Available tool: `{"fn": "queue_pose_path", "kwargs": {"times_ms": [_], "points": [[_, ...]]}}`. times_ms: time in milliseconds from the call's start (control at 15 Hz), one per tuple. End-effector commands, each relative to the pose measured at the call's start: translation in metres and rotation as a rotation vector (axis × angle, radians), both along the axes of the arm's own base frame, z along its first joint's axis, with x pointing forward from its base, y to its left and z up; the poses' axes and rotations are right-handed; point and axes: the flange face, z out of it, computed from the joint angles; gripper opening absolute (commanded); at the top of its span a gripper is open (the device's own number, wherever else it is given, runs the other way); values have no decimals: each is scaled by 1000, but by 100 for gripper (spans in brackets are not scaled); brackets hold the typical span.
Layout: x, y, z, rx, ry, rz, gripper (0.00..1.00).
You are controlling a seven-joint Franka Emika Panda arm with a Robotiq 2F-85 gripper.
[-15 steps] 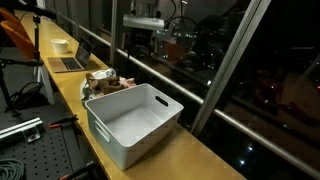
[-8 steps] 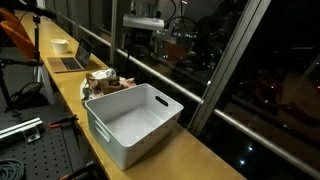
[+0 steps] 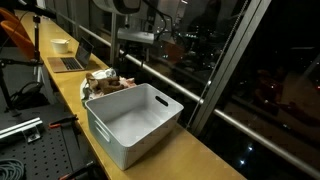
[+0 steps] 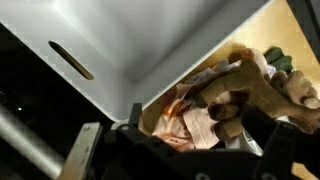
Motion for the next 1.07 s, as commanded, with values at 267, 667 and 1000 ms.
{"fn": "queue_pose_path", "kwargs": {"times_ms": [267,667,1000], "points": [[17,138,-148,9,52,-34,100],[16,223,-182,33,130,-19,100],[22,231,-239,46,194,-4,100]]}}
